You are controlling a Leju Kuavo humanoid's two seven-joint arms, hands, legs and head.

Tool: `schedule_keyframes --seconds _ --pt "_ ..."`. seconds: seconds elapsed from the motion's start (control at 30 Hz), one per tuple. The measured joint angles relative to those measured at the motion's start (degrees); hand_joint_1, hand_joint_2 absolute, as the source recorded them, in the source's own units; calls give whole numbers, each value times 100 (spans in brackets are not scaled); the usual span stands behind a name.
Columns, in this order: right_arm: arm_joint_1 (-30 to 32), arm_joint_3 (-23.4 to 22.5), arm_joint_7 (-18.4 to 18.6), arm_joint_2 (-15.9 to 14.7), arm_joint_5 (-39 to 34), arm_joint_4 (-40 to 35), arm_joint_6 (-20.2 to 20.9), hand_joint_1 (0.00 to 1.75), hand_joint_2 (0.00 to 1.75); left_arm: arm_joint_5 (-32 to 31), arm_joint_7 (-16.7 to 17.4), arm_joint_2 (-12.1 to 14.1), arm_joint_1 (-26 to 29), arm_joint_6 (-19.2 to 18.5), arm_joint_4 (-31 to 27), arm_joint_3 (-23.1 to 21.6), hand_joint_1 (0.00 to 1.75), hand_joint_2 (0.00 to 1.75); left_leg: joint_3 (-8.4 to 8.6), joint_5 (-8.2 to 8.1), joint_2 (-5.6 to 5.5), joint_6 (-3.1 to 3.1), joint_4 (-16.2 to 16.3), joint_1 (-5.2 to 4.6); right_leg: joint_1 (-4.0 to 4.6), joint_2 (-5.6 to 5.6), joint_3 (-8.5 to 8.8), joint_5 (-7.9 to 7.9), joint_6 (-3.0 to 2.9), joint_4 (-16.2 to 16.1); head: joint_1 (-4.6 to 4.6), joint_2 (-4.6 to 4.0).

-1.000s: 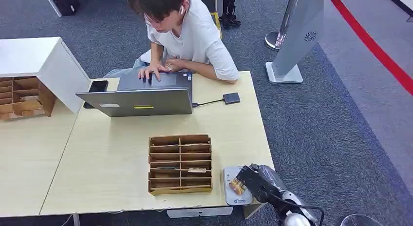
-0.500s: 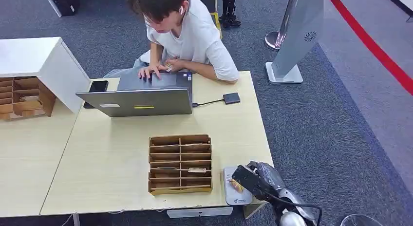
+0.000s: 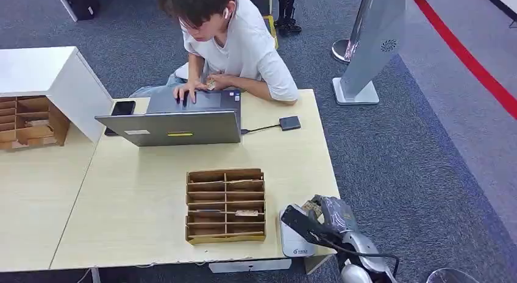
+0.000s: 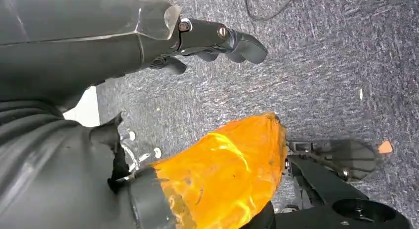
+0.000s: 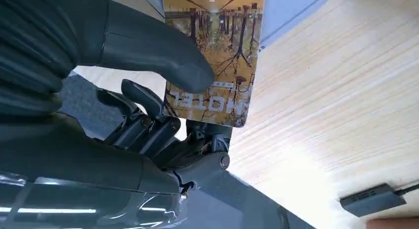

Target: Pass the card to the sensor for recognition and then transmit it.

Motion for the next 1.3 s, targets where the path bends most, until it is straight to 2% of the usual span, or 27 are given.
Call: schedule_keyframes --seconds 0.33,0.73,1.1,1.3 --pt "21 -70 61 109 588 -182 -59 175 175 79 7 -24 3 -61 0 -33 0 0 0 0 0 0 0 0 0 0 0 0 0 0 0 0" --pt "202 -273 59 229 1436 -798 -429 175 175 162 4 -33 21 -175 -20 -35 0 0 -2 0 -1 -1 0 0 0 -1 -1 0 0 0 0 0" --pt "306 -413 -140 343 1941 -1360 -822 175 175 201 4 -70 50 -229 -83 -35 0 0 -2 0 0 -1 0 0 0 0 -1 0 0 1 0 0" --pt "309 -422 -361 428 2142 -1705 -1113 175 175 227 7 -92 106 -404 -227 -35 0 0 -1 0 -1 -1 0 0 0 0 -1 0 0 1 0 0"
